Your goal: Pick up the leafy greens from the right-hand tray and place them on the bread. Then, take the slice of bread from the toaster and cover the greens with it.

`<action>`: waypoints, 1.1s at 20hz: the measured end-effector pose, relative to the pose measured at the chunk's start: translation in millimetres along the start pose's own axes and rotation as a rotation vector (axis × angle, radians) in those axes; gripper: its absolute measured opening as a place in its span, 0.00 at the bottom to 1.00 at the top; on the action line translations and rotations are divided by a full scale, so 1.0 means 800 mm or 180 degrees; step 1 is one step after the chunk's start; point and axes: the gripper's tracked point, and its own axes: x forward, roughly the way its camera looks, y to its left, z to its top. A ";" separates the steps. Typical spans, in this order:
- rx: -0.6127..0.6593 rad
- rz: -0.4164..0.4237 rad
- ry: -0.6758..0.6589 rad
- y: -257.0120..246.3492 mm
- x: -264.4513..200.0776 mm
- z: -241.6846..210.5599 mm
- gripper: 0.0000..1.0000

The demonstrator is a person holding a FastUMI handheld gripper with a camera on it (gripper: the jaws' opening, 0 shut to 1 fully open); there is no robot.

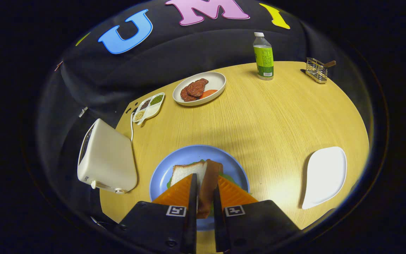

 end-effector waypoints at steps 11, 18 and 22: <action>-0.0296 -0.0172 -0.0006 -0.029 -0.002 -0.004 0.63; -0.0584 -0.0095 -0.0467 -0.033 -0.049 0.045 0.78; -0.0827 -0.0035 -0.0839 -0.028 -0.099 0.087 0.90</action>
